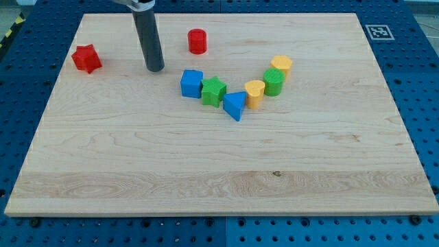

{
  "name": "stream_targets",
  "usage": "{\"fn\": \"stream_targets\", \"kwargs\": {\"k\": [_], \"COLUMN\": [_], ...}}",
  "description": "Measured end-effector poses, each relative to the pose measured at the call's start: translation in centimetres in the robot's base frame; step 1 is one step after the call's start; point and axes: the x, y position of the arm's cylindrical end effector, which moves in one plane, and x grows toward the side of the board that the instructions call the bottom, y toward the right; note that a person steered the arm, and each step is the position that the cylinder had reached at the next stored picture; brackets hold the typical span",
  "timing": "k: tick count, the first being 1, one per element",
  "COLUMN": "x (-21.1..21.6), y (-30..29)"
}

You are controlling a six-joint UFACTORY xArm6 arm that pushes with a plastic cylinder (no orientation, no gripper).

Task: Point your arm to the left of red circle

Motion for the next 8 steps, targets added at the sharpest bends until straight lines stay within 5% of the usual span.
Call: {"fn": "stream_targets", "kwargs": {"k": [8], "x": [-5.2], "y": [-0.1]}}
